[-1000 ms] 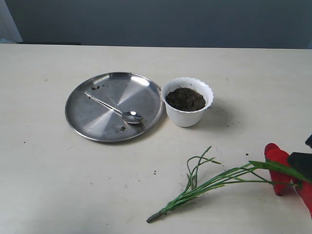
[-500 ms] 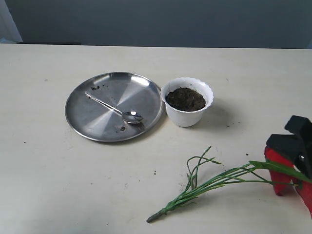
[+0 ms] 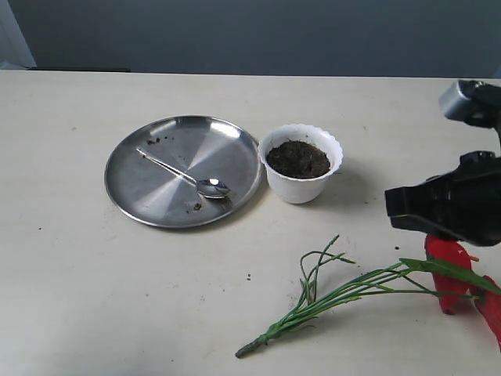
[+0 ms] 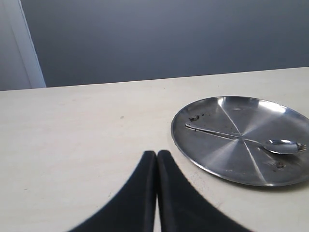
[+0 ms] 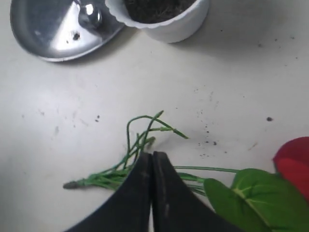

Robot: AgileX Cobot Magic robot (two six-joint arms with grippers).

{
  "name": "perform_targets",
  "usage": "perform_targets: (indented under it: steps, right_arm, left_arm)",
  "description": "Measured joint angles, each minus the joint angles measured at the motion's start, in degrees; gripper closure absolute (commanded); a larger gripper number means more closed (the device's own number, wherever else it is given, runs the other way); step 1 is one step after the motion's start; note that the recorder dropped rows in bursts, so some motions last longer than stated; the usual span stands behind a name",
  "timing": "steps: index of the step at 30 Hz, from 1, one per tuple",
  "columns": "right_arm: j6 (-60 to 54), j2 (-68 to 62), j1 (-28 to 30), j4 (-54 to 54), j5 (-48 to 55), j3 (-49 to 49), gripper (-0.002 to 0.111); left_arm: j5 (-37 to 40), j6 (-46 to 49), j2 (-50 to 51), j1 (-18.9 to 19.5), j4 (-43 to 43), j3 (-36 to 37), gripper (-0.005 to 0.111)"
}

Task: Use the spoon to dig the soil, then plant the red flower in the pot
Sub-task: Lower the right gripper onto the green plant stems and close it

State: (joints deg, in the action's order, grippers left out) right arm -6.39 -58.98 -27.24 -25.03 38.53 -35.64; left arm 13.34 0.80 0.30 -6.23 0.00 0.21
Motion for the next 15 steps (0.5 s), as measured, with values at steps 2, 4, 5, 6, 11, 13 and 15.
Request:
perform_targets:
  steps: [2, 4, 5, 6, 11, 13, 15]
  right_arm:
    - [-1.8, 0.0, 0.0, 4.6, 6.1, -4.5, 0.109]
    - [-7.0, 0.0, -0.1, 7.0, 10.5, -7.9, 0.109]
    - [-9.9, 0.0, -0.1, 7.1, 11.8, -8.9, 0.108]
    - [-13.7, 0.0, -0.1, 6.9, 13.1, -9.8, 0.105]
    - [-27.2, -1.0, -0.1, 1.2, 17.3, -10.5, 0.076]
    - [-31.9, -2.3, -0.3, -0.5, 19.2, -10.5, 0.070]
    - [-35.3, -3.6, -1.0, -1.2, 20.0, -10.5, 0.070]
  left_arm:
    - [0.0, 0.0, 0.0, 0.0, 0.0, 0.0, 0.106]
    - [0.0, 0.0, 0.0, 0.0, 0.0, 0.0, 0.106]
    - [0.0, 0.0, 0.0, 0.0, 0.0, 0.0, 0.106]
    - [0.0, 0.0, 0.0, 0.0, 0.0, 0.0, 0.106]
    - [0.0, 0.0, 0.0, 0.0, 0.0, 0.0, 0.106]
    - [0.0, 0.0, 0.0, 0.0, 0.0, 0.0, 0.106]
    - [0.0, 0.0, 0.0, 0.0, 0.0, 0.0, 0.106]
